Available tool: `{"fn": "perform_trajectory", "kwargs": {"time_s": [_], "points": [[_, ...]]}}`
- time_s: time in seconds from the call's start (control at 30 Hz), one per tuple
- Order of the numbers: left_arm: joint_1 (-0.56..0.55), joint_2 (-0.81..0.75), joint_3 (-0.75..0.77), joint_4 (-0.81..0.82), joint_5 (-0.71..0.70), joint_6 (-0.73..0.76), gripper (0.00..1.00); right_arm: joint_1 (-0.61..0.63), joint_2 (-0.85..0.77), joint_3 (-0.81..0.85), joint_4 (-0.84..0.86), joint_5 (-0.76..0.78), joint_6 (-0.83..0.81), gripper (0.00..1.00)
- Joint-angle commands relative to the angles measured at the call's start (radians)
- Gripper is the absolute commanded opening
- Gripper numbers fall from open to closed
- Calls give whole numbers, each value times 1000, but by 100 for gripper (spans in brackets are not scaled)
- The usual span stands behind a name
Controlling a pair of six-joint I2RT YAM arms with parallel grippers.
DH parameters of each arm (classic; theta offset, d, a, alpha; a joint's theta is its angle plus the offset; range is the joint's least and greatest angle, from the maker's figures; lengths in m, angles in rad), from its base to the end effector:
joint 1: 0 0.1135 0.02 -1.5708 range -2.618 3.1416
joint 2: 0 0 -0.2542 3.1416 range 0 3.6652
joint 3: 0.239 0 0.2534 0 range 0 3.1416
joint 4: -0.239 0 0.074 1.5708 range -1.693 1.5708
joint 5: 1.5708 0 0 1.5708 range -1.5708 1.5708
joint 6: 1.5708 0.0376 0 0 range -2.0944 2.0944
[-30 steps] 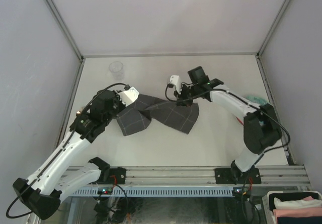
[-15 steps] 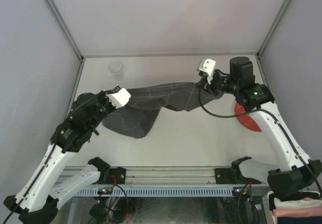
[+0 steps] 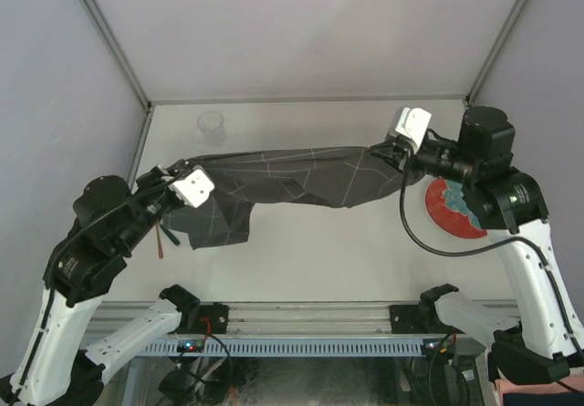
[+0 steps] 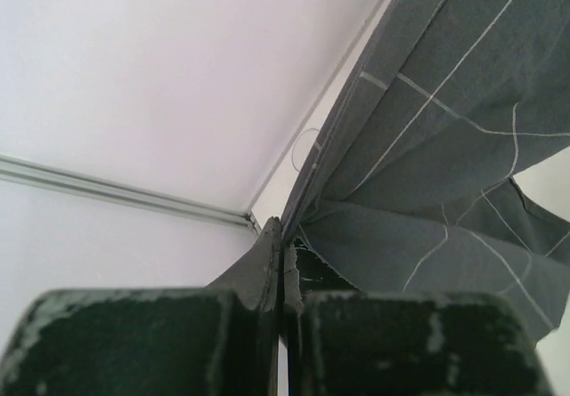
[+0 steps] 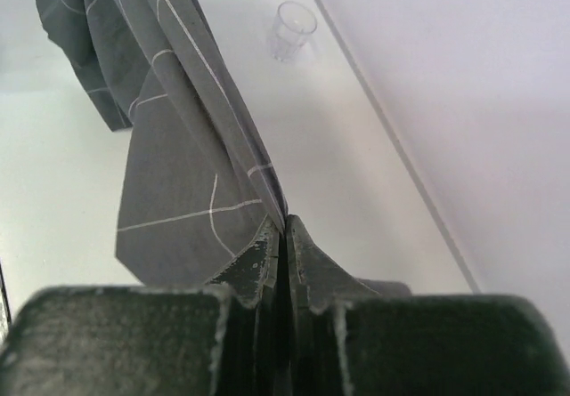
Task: Set the dinner table for one person
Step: Flatten out the napkin at the center of the board.
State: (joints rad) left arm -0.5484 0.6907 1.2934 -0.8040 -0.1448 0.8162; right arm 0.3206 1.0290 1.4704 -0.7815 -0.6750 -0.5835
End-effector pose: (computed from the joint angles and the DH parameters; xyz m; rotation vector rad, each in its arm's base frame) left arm 0.0897 -0.0485 0.4422 1.0395 1.4464 0.3216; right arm 0.1666 0.0801 0.4562 -1.1909 1.4277 0.4606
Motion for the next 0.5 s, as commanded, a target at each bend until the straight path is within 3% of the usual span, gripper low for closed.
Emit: {"fn": "perform_trajectory", "kwargs": {"time_s": [0.0,0.1,0.27,0.47], "points": [[22,-40,91,-40,-141,75,0,-81,-75,80,-39,65,10,0],[21,-52,120,-34,-114,57,0,-105,-93,100,-46,43,27,0],[21,-71,207,-147,63,6,0,-157,-112,125,-88,-84,61,0],[22,-83,306,-212,132,-16,0,-208,-126,157,-116,-92,57,0]]}}
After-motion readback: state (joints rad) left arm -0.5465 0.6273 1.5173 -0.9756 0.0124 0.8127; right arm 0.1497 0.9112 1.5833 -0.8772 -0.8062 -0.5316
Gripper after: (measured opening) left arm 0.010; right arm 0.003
